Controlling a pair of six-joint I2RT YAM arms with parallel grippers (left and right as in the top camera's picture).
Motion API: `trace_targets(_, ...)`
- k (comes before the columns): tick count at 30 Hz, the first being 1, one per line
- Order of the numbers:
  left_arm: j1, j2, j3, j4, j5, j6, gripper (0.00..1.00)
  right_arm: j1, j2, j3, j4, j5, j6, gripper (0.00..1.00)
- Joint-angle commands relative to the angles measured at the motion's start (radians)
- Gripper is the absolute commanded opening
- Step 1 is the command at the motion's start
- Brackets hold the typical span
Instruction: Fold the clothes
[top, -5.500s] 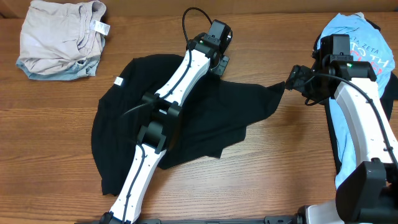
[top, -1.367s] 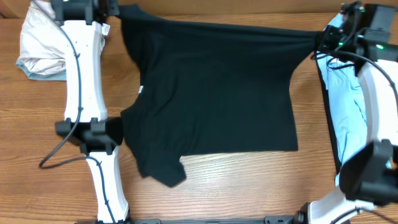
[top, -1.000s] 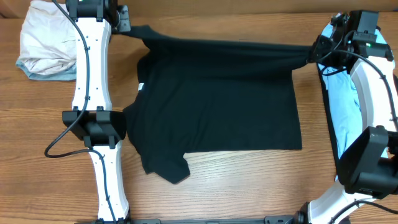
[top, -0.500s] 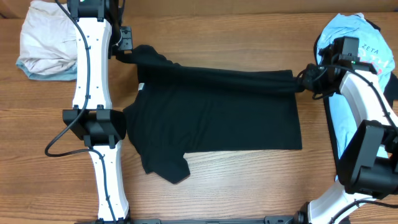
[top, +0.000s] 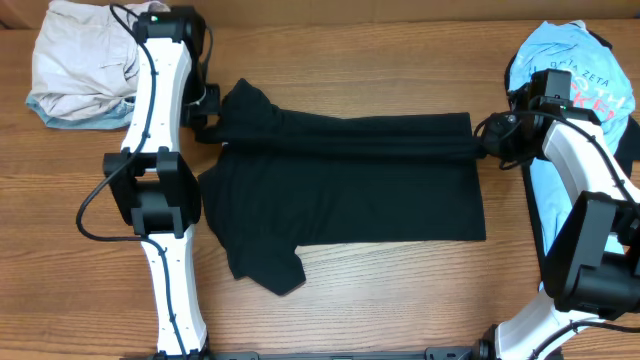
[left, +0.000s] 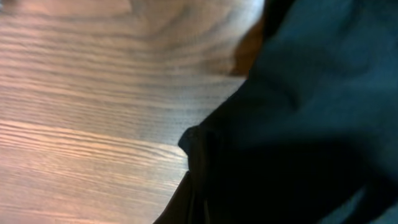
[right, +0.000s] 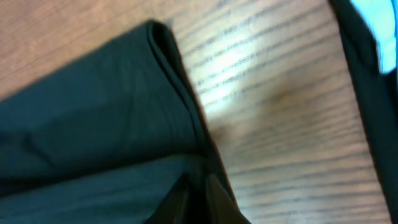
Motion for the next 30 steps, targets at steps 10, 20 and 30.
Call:
trace_targets(10,0.01,0.011,-0.032,-0.011,-0.001,0.016,0.75,-0.014,-0.019,0.026,-0.079,-0.056,-0.003,0.69)
trace_targets(20,0.01,-0.155,0.227,-0.064,0.114,0.023,0.83,-0.018,-0.226,0.245,-0.275,-0.108,-0.004,0.7)
trace_targets(30,-0.072,-0.516,0.28,-0.065,0.152,0.02,0.81,-0.018,-0.616,0.263,-0.473,-0.069,0.033,0.7)
